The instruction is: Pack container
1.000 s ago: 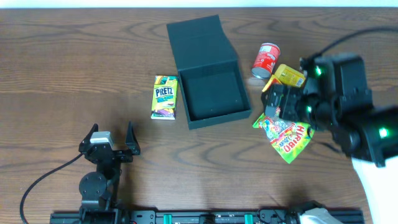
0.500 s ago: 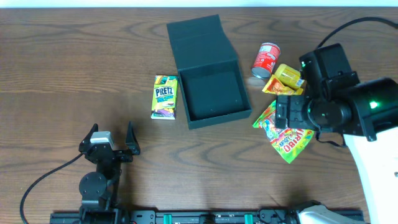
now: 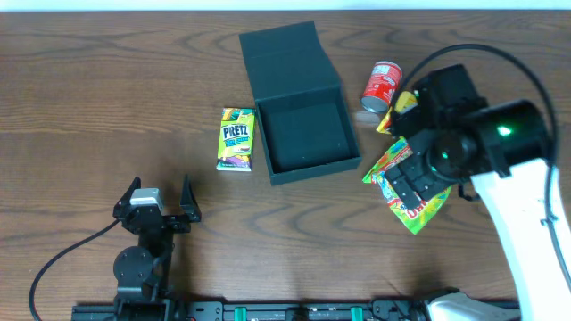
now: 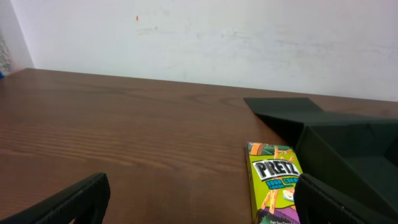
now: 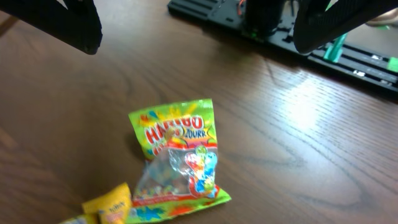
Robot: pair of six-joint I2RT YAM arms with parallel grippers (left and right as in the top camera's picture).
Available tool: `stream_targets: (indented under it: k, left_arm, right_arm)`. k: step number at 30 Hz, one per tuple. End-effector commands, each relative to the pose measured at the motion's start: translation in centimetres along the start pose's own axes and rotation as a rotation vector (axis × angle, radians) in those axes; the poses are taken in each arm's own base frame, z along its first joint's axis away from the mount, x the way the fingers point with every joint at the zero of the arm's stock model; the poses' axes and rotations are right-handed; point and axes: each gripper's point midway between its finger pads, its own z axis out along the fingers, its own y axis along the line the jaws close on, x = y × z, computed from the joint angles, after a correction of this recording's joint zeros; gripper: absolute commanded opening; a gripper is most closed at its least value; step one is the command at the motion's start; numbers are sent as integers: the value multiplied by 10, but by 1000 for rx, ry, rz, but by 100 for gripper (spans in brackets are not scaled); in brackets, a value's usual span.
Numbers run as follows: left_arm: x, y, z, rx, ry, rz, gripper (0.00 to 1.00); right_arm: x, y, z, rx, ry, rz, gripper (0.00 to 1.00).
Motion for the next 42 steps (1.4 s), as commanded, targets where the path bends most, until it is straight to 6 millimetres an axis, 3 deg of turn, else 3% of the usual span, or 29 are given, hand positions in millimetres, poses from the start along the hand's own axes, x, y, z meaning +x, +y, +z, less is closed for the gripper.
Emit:
stream_targets:
  k: [1, 6, 11, 14, 17, 20, 23, 27, 30, 35, 39, 42]
  left_arm:
    - [18, 4, 0, -17, 60, 10, 95]
    - [18, 4, 0, -17, 60, 10, 95]
    - [18, 4, 0, -17, 60, 10, 95]
    - [18, 4, 0, -17, 60, 10, 95]
    - [18, 4, 0, -17, 60, 10, 95]
    - [18, 4, 0, -17, 60, 10, 95]
    - [18, 4, 0, -17, 60, 10, 95]
    - [18, 4, 0, -17, 60, 10, 95]
    - [18, 4, 0, -17, 60, 10, 95]
    - [18, 4, 0, -17, 60, 10, 95]
    - [18, 4, 0, -17, 60, 10, 96]
    - [18, 4, 0, -17, 60, 10, 95]
  right_arm:
    - [2, 8, 17, -32, 35, -104, 99]
    - [15, 16, 54, -46, 119, 53, 99]
    - [1, 16, 78, -27, 67, 277, 99]
    - [-12, 21, 79, -69, 19, 369, 99]
    - [-35, 56, 72, -305, -44, 423, 99]
    - [-60, 73, 59, -495, -129, 453, 99]
    - [-74, 65, 52, -569, -145, 696, 99]
    - [-54, 18, 67, -419, -63, 1320, 99]
    - [-37, -1, 72, -362, -49, 1624, 99]
    - [-13, -8, 83, -323, 0, 1961, 99]
    - [26, -6, 113, -218, 106, 2349, 99]
    - [44, 0, 134, -208, 164, 2563, 99]
